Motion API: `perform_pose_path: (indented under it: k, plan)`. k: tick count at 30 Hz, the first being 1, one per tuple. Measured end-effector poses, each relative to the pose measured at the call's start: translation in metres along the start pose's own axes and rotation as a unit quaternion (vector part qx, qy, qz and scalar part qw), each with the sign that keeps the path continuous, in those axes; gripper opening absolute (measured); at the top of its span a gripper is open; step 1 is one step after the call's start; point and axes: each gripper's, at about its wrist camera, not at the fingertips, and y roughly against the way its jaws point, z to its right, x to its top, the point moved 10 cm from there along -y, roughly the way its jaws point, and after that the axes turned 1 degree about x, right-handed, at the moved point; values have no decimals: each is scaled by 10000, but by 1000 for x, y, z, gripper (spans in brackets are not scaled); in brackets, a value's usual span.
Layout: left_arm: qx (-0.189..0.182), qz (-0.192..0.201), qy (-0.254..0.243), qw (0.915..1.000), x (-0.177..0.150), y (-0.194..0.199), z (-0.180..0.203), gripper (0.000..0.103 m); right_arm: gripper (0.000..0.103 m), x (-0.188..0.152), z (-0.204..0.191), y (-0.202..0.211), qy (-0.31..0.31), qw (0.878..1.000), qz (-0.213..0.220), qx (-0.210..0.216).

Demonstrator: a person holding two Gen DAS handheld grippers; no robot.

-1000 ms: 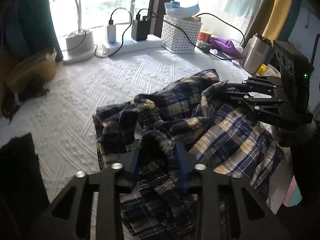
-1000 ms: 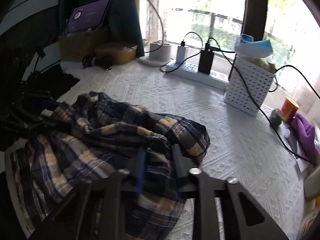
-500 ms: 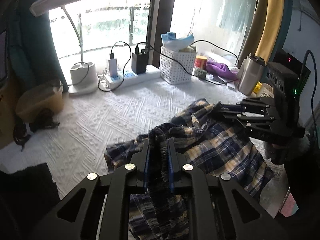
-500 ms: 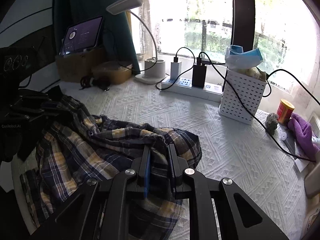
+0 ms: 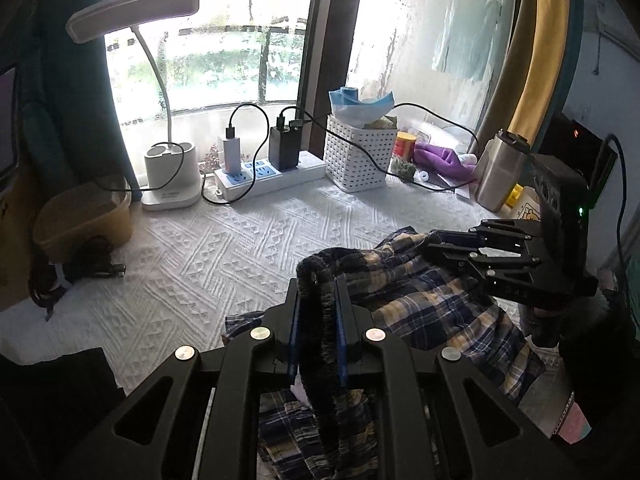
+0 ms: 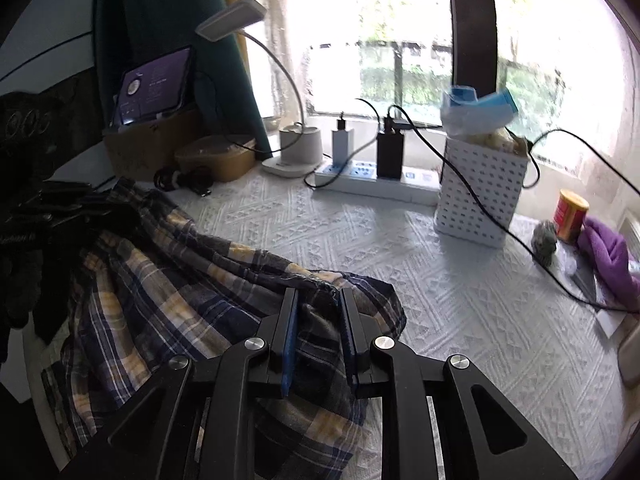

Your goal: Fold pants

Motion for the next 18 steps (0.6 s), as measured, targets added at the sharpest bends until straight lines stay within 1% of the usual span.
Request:
perform_pose_path:
  k: [1, 3, 8, 11, 13, 16, 18]
  plan:
    - [1, 7, 16, 10000, 1, 0, -2, 13, 20, 1, -1, 0, 7, 10000, 1, 2]
    - [-11, 23, 25, 10000, 3, 0, -3, 13, 16, 5, -2, 1, 18, 10000, 32, -9]
    - [-111, 207, 56, 9997, 15, 8, -6, 13, 16, 22, 3, 7, -51, 9997, 216, -107]
    - [-87, 222, 117, 9996, 18, 2, -14, 13, 16, 28, 9, 1, -107, 9996, 191, -182]
    - [-121, 119, 267, 9995, 15, -10, -22, 13, 16, 28, 11, -9, -151, 9997, 78, -172]
    - [19, -149, 465, 9988, 4, -33, -40, 13, 16, 27, 13, -15, -218, 9997, 27, -126]
    - [29, -272, 599, 9978, -4, -45, -48, 13, 16, 26, 17, -15, -268, 9995, -7, -158]
